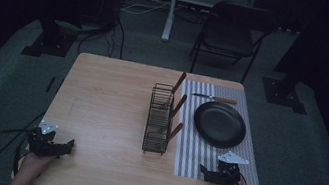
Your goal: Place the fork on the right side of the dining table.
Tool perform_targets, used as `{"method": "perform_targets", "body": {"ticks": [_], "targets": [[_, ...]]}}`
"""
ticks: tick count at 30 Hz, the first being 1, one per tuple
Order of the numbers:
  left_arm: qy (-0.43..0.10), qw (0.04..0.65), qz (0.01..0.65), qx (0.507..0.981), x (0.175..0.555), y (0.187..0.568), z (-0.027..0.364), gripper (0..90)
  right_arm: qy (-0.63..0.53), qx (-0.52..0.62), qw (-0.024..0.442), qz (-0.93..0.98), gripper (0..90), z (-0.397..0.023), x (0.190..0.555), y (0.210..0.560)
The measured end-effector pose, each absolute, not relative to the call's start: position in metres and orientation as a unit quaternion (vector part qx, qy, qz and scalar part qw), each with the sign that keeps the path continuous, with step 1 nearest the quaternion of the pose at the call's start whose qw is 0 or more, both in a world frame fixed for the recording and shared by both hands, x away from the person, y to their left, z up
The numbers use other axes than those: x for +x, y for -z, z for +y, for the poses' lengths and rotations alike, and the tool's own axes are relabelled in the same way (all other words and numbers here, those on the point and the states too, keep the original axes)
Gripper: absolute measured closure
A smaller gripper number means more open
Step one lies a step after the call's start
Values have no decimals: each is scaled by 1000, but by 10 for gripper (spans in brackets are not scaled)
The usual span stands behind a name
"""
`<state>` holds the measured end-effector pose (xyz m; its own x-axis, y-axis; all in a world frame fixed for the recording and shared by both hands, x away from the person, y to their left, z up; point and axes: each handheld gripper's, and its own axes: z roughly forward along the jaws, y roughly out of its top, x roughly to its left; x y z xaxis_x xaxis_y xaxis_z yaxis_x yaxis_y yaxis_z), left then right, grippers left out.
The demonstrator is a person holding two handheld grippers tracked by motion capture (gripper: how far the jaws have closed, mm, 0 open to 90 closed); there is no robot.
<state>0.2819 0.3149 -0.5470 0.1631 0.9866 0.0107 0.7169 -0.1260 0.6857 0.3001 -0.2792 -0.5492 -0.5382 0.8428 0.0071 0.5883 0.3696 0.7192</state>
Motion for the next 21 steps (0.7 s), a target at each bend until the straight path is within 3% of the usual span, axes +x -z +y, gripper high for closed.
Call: {"method": "perform_targets", "body": {"ticks": [21], "targets": [[-242, 280, 598, 711, 282, 547, 315, 1, -328, 454, 178, 809, 110, -285, 298, 547]]}}
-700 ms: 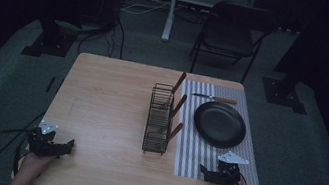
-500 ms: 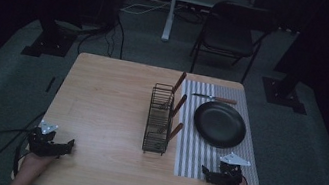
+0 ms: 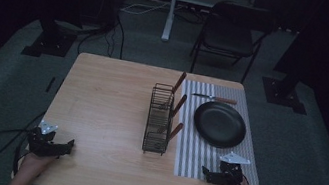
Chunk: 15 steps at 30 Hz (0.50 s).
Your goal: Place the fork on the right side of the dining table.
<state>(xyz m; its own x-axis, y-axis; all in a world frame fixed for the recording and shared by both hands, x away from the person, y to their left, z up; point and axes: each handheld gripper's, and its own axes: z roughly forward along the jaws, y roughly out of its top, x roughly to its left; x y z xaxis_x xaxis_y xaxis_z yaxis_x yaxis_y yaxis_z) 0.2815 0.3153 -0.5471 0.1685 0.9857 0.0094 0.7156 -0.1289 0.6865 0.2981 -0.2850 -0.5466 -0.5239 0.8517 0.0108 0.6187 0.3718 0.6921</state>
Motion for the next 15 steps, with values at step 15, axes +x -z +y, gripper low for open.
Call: {"method": "perform_targets", "body": {"ticks": [15], "targets": [[-242, 279, 598, 711, 282, 547, 315, 0, -316, 461, 175, 811, 113, -283, 299, 544]]}}
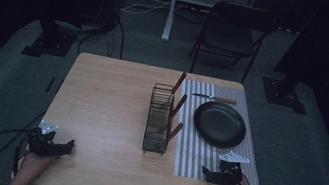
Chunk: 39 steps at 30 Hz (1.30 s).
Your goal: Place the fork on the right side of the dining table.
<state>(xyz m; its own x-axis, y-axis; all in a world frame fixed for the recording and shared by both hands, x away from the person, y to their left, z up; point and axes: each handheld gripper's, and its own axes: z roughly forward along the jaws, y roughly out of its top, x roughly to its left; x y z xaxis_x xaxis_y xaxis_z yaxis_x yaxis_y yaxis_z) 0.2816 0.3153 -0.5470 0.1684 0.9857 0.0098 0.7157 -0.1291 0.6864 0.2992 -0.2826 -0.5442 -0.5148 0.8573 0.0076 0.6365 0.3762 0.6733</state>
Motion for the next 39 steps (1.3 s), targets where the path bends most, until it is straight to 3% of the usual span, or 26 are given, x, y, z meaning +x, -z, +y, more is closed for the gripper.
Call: {"method": "perform_targets", "body": {"ticks": [22, 39], "targets": [[-242, 279, 598, 712, 282, 547, 315, 1, -336, 450, 170, 810, 139, -274, 291, 525], [-241, 279, 598, 712, 282, 547, 315, 1, -397, 422, 162, 799, 154, -247, 285, 490]]}}
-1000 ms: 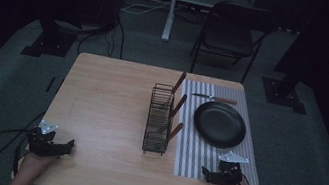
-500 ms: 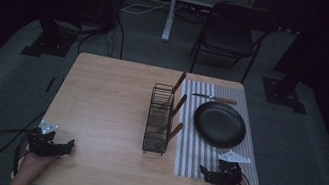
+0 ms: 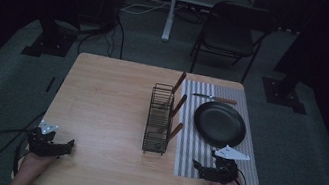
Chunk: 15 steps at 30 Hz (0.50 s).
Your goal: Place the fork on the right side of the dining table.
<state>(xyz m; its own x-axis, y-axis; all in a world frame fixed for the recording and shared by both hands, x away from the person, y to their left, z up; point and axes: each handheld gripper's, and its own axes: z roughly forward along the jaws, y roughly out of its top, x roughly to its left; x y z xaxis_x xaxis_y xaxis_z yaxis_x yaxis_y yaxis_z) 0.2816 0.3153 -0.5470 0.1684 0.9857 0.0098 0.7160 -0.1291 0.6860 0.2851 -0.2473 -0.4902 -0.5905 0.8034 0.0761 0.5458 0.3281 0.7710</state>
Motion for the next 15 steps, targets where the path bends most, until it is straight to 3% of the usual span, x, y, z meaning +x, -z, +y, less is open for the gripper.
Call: {"method": "perform_targets", "body": {"ticks": [15], "targets": [[-242, 279, 598, 712, 282, 547, 315, 0, -420, 391, 173, 800, 165, -216, 280, 462]]}}
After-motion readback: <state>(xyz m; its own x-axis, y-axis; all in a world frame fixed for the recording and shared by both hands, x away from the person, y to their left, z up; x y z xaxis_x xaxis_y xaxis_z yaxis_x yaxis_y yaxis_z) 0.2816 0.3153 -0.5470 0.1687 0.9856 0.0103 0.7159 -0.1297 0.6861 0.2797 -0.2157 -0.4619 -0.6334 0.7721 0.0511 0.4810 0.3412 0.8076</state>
